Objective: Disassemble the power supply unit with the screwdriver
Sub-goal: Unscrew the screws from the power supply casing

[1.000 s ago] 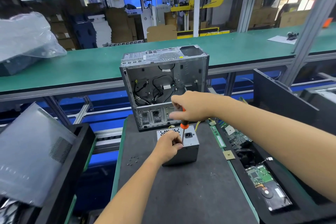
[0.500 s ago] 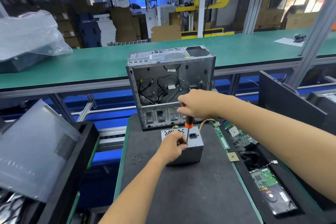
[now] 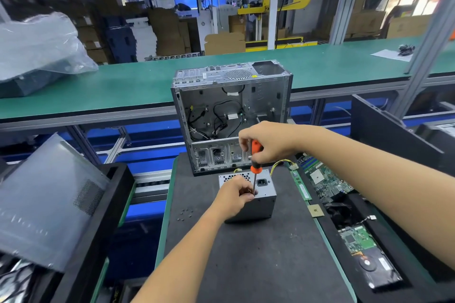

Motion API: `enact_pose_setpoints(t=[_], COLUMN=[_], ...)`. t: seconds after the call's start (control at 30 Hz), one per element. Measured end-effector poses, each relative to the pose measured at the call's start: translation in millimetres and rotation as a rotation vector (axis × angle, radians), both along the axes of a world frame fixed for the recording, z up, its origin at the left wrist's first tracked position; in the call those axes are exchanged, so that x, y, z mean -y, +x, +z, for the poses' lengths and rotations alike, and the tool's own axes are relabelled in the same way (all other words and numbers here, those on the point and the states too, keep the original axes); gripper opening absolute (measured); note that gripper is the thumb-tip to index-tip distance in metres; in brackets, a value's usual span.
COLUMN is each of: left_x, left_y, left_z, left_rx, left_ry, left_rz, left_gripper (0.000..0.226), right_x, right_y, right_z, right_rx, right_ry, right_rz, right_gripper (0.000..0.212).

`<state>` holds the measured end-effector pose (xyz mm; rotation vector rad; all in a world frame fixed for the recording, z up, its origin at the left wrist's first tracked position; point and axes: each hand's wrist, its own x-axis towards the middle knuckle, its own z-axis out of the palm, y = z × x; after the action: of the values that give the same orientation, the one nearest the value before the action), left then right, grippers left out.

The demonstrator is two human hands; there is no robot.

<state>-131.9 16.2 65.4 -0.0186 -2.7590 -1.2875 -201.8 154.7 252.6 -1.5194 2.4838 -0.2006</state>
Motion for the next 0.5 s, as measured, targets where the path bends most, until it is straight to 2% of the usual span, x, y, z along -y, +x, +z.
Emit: enact_pose_setpoints(t=[0.07, 0.1, 0.17, 0.23, 0.27, 0.37, 0.43, 0.5], left_x=[0.2, 0.0, -0.5, -0.4, -0.4, -0.9, -0.7, -1.5], left_y=[-0.1, -0.1, 0.2, 0.1, 0.1, 0.6, 0.8, 1.5], left_z=[-0.5, -1.0, -1.9, -1.9, -1.9, 0.3, 1.3, 2.6], left_rx=[-0.002, 0.002, 0.006, 0.0, -0.003, 0.002, 0.005, 0.01], left_ry=[-0.004, -0.006, -0.006, -0.005, -0.009, -0.026, -0.036, -0.03], left_rz=[-0.001, 0.001, 0.008, 0.011, 0.01, 0.007, 0.009, 0.012], left_gripper=[0.021, 0.017, 0.012, 0.012, 0.013, 0.012, 0.011, 0.011], right_x=[-4.2, -5.2, -4.6, -2.2, -1.1, -1.9, -5.9, -9.0], right_y=[0.3, 0.8, 2.1, 3.1, 3.2, 3.0, 3.6, 3.5], right_z=[2.9, 2.2, -1.1, -4.3, -6.2, -5.7, -1.8, -2.5], right_rx=[0.114, 0.101, -0.069, -0.257, -0.283, -0.088, 0.088, 0.118], right_ry=[-0.014, -0.025, 0.0, 0.077, 0.09, -0.004, -0.06, -0.076], right_rz=[0.003, -0.006, -0.052, -0.144, -0.158, -0.077, -0.048, -0.049], right_gripper=[0.029, 0.028, 0.023, 0.033, 0.033, 0.014, 0.022, 0.025])
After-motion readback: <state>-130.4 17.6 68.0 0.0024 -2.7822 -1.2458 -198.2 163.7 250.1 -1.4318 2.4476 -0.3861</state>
